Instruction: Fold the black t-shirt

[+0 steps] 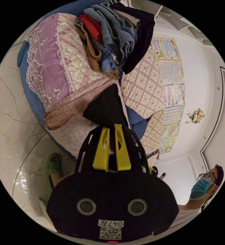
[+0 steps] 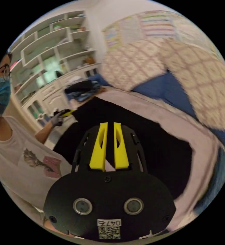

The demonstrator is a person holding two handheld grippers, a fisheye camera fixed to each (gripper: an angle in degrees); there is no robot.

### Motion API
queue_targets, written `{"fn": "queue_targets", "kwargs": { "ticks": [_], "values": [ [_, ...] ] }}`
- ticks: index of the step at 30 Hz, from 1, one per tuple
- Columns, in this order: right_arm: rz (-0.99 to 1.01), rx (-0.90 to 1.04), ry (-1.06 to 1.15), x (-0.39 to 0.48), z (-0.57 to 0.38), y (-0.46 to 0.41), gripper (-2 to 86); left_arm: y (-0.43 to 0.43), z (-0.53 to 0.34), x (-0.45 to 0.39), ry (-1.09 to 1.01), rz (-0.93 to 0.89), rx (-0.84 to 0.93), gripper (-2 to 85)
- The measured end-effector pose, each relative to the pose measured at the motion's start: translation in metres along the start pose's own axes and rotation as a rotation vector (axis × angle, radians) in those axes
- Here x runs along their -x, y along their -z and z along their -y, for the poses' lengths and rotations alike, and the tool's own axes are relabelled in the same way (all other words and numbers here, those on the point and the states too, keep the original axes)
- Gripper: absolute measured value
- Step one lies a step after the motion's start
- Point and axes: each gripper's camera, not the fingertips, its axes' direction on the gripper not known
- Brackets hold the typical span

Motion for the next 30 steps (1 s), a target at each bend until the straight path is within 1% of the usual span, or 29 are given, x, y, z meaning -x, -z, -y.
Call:
{"fn": "queue_targets", "kwargs": {
  "ticks": [2,3,5,6,7,8,9,11,12,14,15,17,19,21,23,25,27,30],
  "values": [
    [0.213,0.047,0.18,0.021,0.063,-0.094,1.2,0.007,0.001,-0.002,0.003,-0.022,-0.009,-0.2],
    [0.241,0.065,0.223,0.027,0.078,-0.118,1.3,0.011,0.001,-0.004,-0.001,-0.031,-0.014,-0.4],
    [0.318,0.141,0.361,0.047,0.137,-0.213,1.9,0.016,0.0,-0.008,-0.013,-0.037,-0.022,-0.6],
    [0.339,0.158,0.393,0.051,0.15,-0.237,2.1,0.019,0.0,-0.009,-0.021,-0.041,-0.024,-0.7],
    [0.371,0.18,0.436,0.059,0.174,-0.282,2.3,0.02,0.0,-0.01,-0.024,-0.045,-0.024,-0.8],
    [0.375,0.199,0.466,0.065,0.195,-0.326,2.8,0.023,0.001,-0.01,-0.027,-0.057,-0.024,-0.8],
    [0.375,0.215,0.482,0.068,0.204,-0.348,3.0,0.025,0.002,-0.009,-0.031,-0.072,-0.024,-0.9],
    [0.363,0.315,0.514,0.075,0.232,-0.433,4.0,0.027,0.004,-0.009,-0.037,-0.086,-0.022,-0.9],
    [0.365,0.337,0.517,0.076,0.238,-0.453,4.3,0.027,0.006,-0.009,-0.041,-0.096,-0.018,-0.9],
    [0.351,0.404,0.526,0.075,0.25,-0.523,5.4,0.026,0.008,-0.01,-0.048,-0.111,-0.01,-0.9],
    [0.349,0.425,0.529,0.075,0.251,-0.539,5.6,0.025,0.01,-0.011,-0.051,-0.12,-0.007,-0.9],
    [0.335,0.518,0.542,0.069,0.252,-0.598,6.7,0.025,0.012,-0.012,-0.055,-0.14,-0.01,-0.9],
    [0.325,0.574,0.54,0.062,0.251,-0.633,7.1,0.023,0.013,-0.013,-0.058,-0.162,-0.008,-0.8],
    [0.374,0.583,0.515,0.052,0.251,-0.658,7.1,0.019,0.016,-0.015,-0.066,-0.185,-0.001,-0.8],
    [0.483,0.565,0.465,0.039,0.254,-0.681,6.7,0.015,0.017,-0.017,-0.07,-0.2,-0.002,-0.8],
    [0.549,0.572,0.438,0.033,0.255,-0.699,6.1,0.01,0.017,-0.019,-0.073,-0.211,-0.006,-0.8],
    [0.601,0.589,0.437,0.032,0.256,-0.715,5.3,0.001,0.016,-0.024,-0.074,-0.214,-0.013,-0.7],
    [0.636,0.642,0.482,0.036,0.254,-0.737,1.8,-0.01,0.013,-0.033,-0.077,-0.209,-0.027,-0.8]
  ]
}}
